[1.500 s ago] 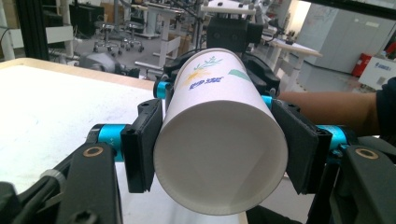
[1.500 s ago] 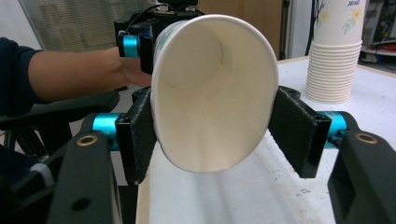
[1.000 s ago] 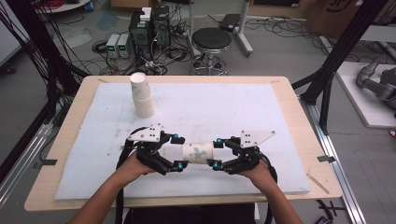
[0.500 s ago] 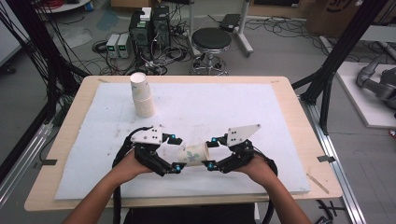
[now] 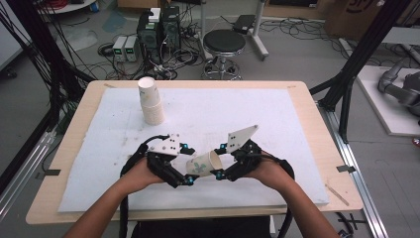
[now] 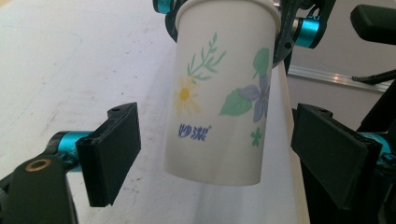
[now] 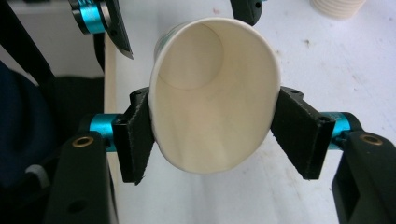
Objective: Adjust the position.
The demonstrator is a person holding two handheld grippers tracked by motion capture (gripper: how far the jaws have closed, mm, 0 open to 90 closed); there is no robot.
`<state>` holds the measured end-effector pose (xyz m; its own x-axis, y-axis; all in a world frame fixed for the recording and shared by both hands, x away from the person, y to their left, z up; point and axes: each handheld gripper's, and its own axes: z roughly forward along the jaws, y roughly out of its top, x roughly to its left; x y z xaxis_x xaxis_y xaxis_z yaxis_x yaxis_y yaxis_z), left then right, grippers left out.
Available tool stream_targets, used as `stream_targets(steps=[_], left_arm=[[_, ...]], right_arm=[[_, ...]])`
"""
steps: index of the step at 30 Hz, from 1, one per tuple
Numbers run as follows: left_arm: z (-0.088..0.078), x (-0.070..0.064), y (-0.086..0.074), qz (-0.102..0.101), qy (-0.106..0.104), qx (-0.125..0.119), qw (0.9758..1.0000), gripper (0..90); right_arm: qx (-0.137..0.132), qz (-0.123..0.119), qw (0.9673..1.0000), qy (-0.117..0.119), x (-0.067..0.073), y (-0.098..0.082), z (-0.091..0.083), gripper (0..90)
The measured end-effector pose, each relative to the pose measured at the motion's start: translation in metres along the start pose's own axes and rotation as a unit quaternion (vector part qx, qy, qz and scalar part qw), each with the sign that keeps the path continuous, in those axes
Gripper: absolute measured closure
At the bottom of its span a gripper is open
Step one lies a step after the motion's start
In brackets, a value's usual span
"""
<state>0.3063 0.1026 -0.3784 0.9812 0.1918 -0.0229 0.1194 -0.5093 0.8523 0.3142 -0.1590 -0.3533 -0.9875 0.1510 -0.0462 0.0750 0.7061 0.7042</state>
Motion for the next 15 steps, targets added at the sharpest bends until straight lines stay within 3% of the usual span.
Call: stream_targets(steps=[15], left_arm=[[0.006, 0.001, -0.001, 0.005, -0.001, 0.028, 0.9996, 16.4]], right_arm=[[0.07, -0.034, 0.9969, -0.005, 0.001, 0.024, 0.009, 33.9]])
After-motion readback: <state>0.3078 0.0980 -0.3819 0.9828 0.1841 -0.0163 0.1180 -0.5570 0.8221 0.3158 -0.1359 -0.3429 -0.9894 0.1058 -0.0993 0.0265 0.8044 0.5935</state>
